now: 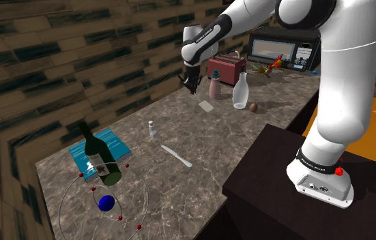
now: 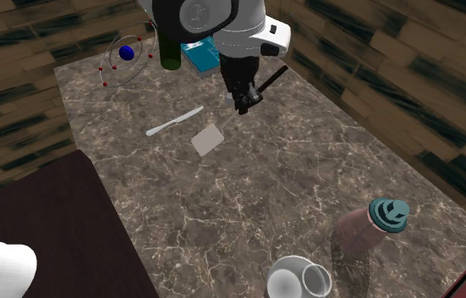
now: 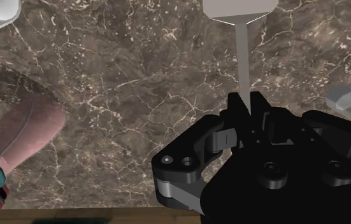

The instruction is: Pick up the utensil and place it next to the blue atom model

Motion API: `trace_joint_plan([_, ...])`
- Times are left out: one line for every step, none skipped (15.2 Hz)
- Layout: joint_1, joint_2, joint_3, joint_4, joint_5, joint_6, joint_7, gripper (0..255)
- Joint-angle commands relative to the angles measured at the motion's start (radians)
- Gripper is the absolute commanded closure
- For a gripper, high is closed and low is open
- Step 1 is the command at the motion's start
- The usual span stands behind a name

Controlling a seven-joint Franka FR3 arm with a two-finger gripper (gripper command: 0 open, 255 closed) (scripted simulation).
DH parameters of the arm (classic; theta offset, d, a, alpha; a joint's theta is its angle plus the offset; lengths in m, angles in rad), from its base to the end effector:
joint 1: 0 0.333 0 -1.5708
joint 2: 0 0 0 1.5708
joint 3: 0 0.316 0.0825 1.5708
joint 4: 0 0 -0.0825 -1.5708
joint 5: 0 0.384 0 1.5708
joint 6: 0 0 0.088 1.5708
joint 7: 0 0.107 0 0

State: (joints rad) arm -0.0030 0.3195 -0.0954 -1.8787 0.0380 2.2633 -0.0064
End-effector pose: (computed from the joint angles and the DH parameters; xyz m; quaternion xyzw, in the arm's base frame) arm 0.6290 -0.0576 0.3482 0.9979 -0.0547 0.0333 0.0016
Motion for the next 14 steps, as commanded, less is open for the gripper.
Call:
trace_joint_plan([0.028, -0.043, 0.009, -0.065, -0.011, 0.022, 0.041, 255])
trace_joint_plan([0.041, -0.067, 0.013, -0.099, -0.016, 0.032, 0.061, 255])
trace_joint_plan([0.053, -0.090, 0.018, -0.132, -0.021, 0.042, 0.082, 255])
trace_joint_plan([0.066, -0.112, 0.024, -0.163, -0.027, 0.052, 0.103, 255])
trace_joint_plan([0.079, -0.133, 0.030, -0.193, -0.032, 0.060, 0.125, 255])
trace_joint_plan([0.091, -0.154, 0.037, -0.222, -0.037, 0.068, 0.147, 255])
trace_joint_plan([0.103, -0.175, 0.044, -0.250, -0.042, 0.075, 0.169, 255])
trace_joint_plan([0.115, -0.195, 0.052, -0.277, -0.046, 0.082, 0.192, 255])
trace_joint_plan([0.127, -0.214, 0.060, -0.302, -0.051, 0.088, 0.215, 255])
trace_joint_plan([0.139, -0.232, 0.069, -0.327, -0.055, 0.094, 0.238, 255])
trace_joint_plan([0.152, -0.250, 0.078, -0.350, -0.058, 0.099, 0.262, 255])
trace_joint_plan([0.164, -0.267, 0.087, -0.372, -0.061, 0.104, 0.286, 255])
trace_joint_plan([0.175, -0.284, 0.098, -0.393, -0.064, 0.108, 0.310, 255])
trace_joint_plan([0.187, -0.300, 0.108, -0.413, -0.067, 0.111, 0.334, 255])
